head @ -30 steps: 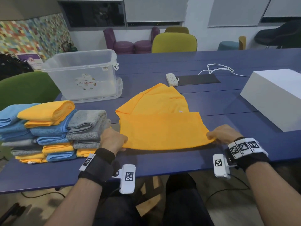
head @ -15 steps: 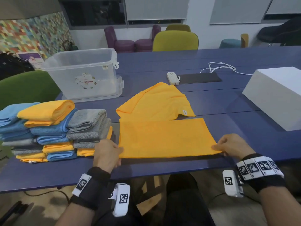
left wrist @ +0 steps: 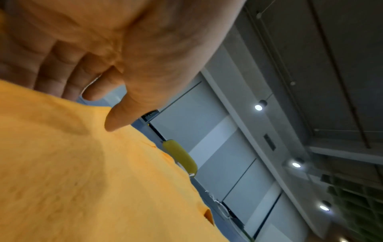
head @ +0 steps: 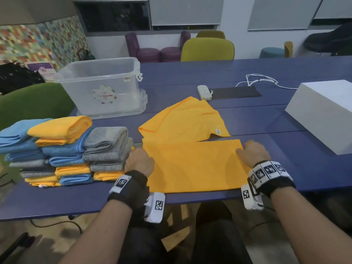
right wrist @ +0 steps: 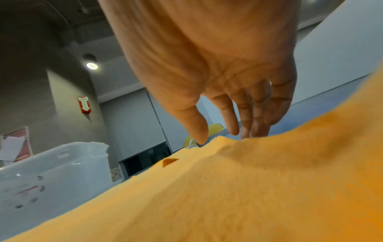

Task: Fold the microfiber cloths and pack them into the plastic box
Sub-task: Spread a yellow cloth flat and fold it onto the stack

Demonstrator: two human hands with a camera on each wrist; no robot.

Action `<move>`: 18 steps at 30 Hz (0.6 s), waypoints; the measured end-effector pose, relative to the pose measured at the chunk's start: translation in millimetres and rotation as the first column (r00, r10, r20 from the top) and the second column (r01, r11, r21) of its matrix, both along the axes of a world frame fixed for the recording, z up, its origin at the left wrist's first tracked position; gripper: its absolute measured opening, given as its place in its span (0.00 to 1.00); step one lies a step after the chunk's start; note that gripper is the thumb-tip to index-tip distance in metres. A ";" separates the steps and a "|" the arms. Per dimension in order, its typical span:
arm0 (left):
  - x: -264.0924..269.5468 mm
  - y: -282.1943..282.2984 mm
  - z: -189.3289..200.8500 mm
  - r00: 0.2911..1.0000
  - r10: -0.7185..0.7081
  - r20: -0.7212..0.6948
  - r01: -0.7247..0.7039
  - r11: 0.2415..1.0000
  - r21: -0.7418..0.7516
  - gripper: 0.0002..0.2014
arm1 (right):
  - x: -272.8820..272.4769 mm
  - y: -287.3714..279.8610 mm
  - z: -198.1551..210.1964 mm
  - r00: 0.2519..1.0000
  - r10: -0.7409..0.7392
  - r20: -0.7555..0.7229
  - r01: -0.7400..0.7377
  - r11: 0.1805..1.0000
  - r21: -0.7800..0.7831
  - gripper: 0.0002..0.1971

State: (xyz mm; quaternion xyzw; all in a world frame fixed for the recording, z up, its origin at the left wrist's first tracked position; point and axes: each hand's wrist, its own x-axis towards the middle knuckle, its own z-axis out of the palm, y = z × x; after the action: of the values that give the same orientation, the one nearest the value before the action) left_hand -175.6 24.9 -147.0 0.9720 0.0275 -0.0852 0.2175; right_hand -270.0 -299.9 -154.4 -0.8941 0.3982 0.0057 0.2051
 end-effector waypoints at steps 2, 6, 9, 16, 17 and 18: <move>9.7 -4.0 0.5 0.999 0.040 -0.014 -0.040 0.998 -0.040 0.06 | 12.3 -6.1 -4.5 0.996 -0.074 0.052 0.070 0.994 0.086 0.15; 22.9 -11.0 1.3 0.997 0.078 -0.019 -0.080 0.993 -0.088 0.11 | 23.6 -10.7 -6.5 0.987 -0.146 0.059 0.132 0.970 0.204 0.11; 28.9 -16.2 -0.2 0.996 0.086 -0.005 -0.086 0.990 -0.109 0.12 | 29.1 -10.4 -5.9 0.985 -0.145 0.097 0.124 0.973 0.196 0.09; 37.9 -17.0 -6.8 0.984 0.174 0.046 -0.165 0.973 -0.162 0.13 | 26.6 -21.1 -7.3 0.979 -0.119 0.167 0.089 0.981 0.174 0.15; 38.6 -16.0 -7.9 0.983 0.176 0.049 -0.166 0.972 -0.164 0.13 | 25.9 -24.2 -8.9 0.974 -0.133 0.185 0.101 0.979 0.174 0.15; 39.2 -15.2 -9.5 0.984 0.171 0.050 -0.161 0.972 -0.169 0.13 | 24.6 -26.8 -10.8 0.968 -0.148 0.203 0.112 0.977 0.180 0.14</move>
State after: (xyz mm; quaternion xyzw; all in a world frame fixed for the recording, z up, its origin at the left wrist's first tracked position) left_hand -136.3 9.7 -156.5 0.9472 0.0945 -0.0376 0.3042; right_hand -245.4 -326.8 -165.2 -0.8410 0.4296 -0.0712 0.3209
